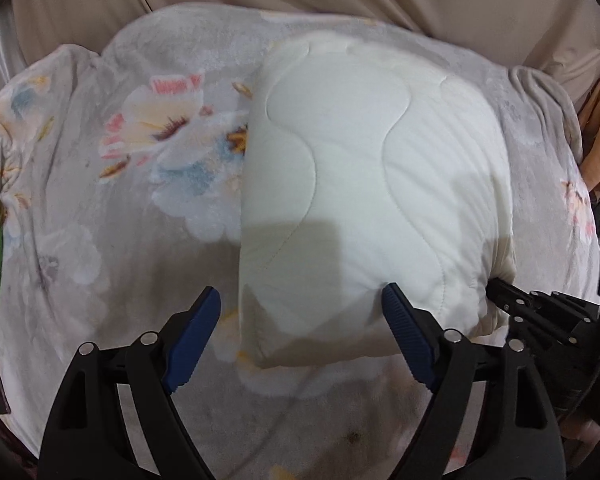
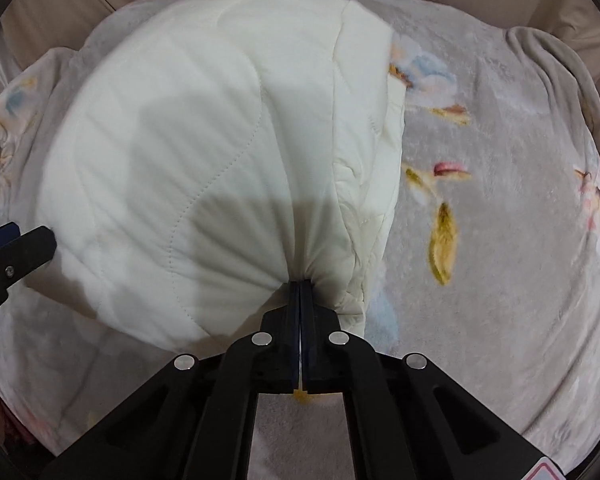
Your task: Fold large clothes
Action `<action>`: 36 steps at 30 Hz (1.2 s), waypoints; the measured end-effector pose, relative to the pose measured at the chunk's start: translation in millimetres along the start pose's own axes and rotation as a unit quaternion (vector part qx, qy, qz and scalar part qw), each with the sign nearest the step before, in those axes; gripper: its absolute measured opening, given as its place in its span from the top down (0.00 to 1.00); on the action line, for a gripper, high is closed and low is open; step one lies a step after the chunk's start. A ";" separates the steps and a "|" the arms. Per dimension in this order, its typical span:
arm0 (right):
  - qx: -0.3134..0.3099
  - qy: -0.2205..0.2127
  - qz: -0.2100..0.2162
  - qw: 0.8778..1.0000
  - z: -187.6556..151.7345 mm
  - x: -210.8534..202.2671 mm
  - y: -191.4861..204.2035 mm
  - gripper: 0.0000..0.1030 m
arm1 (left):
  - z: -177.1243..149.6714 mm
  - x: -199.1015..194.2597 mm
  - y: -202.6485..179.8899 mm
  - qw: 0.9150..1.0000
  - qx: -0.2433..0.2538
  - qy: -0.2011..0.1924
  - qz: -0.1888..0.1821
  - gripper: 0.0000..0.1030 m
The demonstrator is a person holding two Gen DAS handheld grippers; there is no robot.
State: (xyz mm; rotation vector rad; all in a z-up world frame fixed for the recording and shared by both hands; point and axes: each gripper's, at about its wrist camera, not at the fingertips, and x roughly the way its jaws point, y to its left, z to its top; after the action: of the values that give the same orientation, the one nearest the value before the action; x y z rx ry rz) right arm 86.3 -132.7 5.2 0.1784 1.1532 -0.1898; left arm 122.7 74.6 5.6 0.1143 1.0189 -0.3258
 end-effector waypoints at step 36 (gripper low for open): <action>0.015 -0.043 0.042 0.998 18.2 -28.2 -2.4 1.00 | -3.7 6.0 -22.0 1.000 -0.001 0.018 0.014 0.14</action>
State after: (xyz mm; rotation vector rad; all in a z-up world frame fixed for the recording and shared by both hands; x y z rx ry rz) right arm 90.7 -137.7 38.2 0.2434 1.0562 -0.1393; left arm 115.5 53.4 -0.2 0.1328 1.0520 -0.2977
